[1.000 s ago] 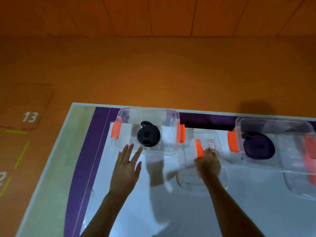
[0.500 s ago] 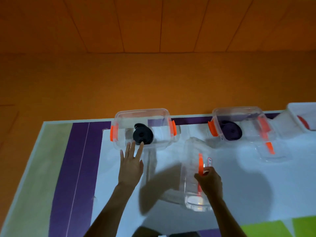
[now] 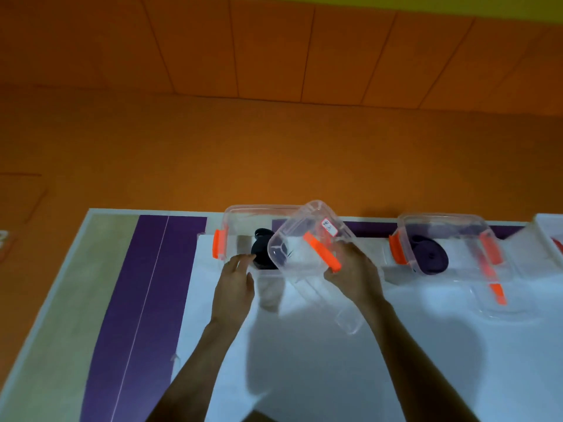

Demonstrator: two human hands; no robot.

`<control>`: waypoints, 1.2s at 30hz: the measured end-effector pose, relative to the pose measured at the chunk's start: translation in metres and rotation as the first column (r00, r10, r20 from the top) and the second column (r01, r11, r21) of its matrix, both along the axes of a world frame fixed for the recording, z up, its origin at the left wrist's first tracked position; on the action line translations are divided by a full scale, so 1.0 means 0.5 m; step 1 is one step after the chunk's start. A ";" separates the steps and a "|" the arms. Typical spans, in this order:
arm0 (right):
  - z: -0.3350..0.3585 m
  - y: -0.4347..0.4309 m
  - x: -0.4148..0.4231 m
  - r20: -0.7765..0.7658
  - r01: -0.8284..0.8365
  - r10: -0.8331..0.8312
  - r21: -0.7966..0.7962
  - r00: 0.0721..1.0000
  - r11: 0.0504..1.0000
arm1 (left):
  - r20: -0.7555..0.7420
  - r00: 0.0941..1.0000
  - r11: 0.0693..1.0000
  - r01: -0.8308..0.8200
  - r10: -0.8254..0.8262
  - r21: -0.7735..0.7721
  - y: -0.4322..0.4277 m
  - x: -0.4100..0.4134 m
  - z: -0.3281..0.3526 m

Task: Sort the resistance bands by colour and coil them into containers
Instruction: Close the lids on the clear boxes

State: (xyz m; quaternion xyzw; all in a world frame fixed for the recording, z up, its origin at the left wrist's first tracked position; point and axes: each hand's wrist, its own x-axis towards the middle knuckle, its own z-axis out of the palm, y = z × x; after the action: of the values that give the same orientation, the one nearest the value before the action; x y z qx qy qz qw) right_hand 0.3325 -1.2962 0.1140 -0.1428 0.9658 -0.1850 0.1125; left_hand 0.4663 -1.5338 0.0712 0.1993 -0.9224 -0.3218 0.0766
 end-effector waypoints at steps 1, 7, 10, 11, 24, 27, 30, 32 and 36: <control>0.000 -0.023 -0.021 -0.011 -0.061 0.061 0.019 0.998 0.998 | -0.025 0.998 0.998 -0.052 0.053 0.027 -0.010 -0.005 0.003; -0.016 -0.160 -0.103 -0.017 -0.364 0.368 0.096 0.930 0.926 | -0.074 0.936 0.922 -0.322 0.344 0.215 -0.076 -0.057 0.010; -0.032 -0.216 -0.123 0.024 -0.462 0.462 0.102 0.886 0.881 | 0.032 0.947 0.885 -0.310 0.319 0.347 -0.093 -0.096 -0.006; -0.038 -0.232 -0.128 0.026 -0.478 0.478 0.091 0.878 0.874 | 0.045 0.955 0.884 -0.288 0.292 0.369 -0.096 -0.106 -0.015; -0.122 -0.184 -0.120 -0.223 -0.202 0.173 -0.114 0.959 0.973 | 0.052 0.908 0.814 -0.398 0.416 0.424 -0.124 -0.134 -0.087; -0.153 -0.125 -0.122 0.011 0.254 -0.257 -0.193 0.966 0.948 | 0.182 0.859 0.689 -0.495 0.478 0.529 -0.138 -0.137 -0.092; -0.178 -0.099 -0.116 0.478 0.576 -0.376 -0.395 0.794 0.715 | 0.282 0.799 0.542 -0.576 0.531 0.612 -0.145 -0.137 -0.104; -0.185 -0.094 -0.112 0.566 0.613 -0.325 -0.448 0.758 0.651 | 0.237 0.818 0.501 -0.521 0.524 0.691 -0.144 -0.134 -0.104; -0.180 -0.096 -0.107 0.405 0.510 -0.331 -0.503 0.852 0.698 | 0.051 0.825 0.630 -0.468 0.563 0.620 -0.132 -0.130 -0.087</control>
State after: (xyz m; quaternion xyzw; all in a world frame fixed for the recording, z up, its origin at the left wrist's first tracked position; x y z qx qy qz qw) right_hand 0.2789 -1.3441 0.0242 0.0842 0.8381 -0.5168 0.1531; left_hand 0.4015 -1.5996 0.0275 0.4442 -0.6640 -0.5783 0.1653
